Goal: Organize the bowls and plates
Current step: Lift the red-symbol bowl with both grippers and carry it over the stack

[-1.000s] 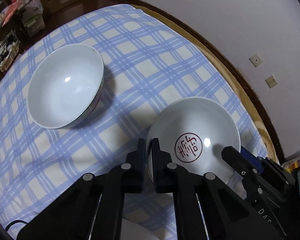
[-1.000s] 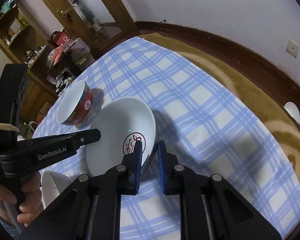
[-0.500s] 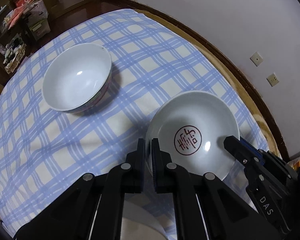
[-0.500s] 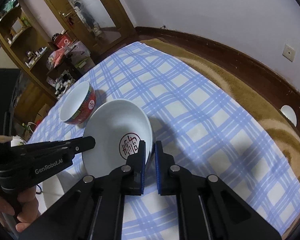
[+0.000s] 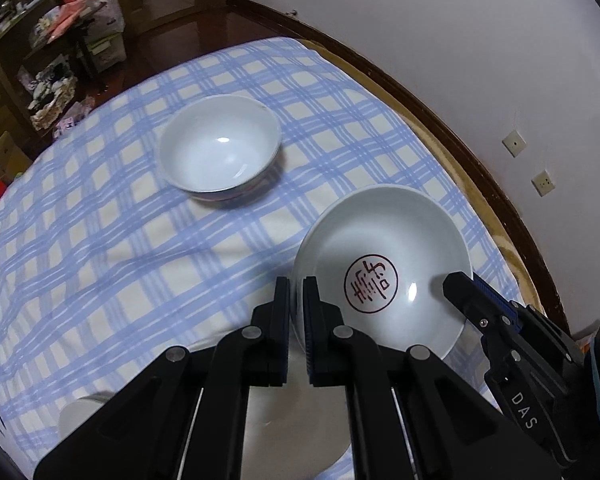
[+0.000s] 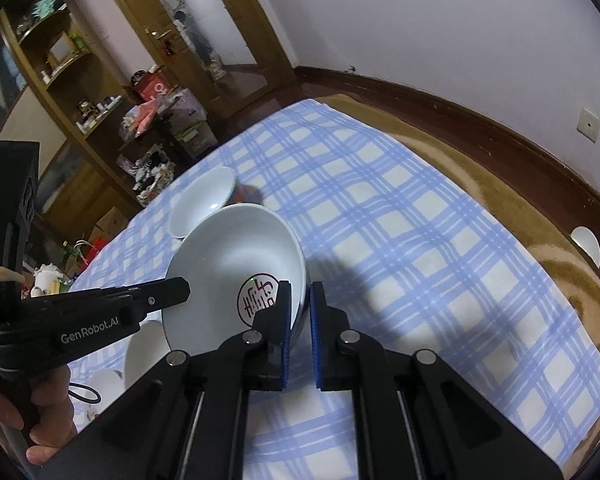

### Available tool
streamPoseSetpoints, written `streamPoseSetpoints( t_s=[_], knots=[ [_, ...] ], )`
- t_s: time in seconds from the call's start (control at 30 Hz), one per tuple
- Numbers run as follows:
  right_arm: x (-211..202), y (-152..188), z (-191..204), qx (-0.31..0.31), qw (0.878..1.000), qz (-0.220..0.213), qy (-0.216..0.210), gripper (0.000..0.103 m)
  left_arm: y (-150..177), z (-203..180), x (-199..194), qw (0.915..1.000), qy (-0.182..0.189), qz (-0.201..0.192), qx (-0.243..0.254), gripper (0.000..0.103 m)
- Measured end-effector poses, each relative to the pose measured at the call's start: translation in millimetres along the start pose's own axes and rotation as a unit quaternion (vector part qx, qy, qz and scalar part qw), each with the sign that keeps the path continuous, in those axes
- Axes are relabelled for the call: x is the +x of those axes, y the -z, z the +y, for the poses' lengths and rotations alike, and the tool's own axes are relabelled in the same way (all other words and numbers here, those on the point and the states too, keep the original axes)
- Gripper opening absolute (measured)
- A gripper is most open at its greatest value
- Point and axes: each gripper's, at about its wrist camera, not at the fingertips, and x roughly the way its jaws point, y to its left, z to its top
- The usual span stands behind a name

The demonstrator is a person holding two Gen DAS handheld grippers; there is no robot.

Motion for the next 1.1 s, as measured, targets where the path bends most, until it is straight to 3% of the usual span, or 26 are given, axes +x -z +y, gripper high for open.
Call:
streamPoseSetpoints(
  t_s=[0.2,0.3,0.7,1.1],
  knots=[
    [-13,4,25,-0.022,1.000,-0.020,-0.008,0.010,12,15,-29,0.9995,-0.006,-0.025,-0.017,0.007],
    [-16,4,35,-0.038,0.999,-0.027,0.001,0.009,13,26,-32,0.9988,0.009,-0.022,-0.042,0.006],
    [-47,13,69,-0.056,0.997,-0.042,-0.043,0.010,37,45,-93,0.9962,0.000,-0.065,-0.059,0.007],
    [-48,30,80,-0.068,0.996,-0.023,-0.054,0.009,76,65,-85,0.9956,0.014,-0.043,-0.082,0.007]
  ],
)
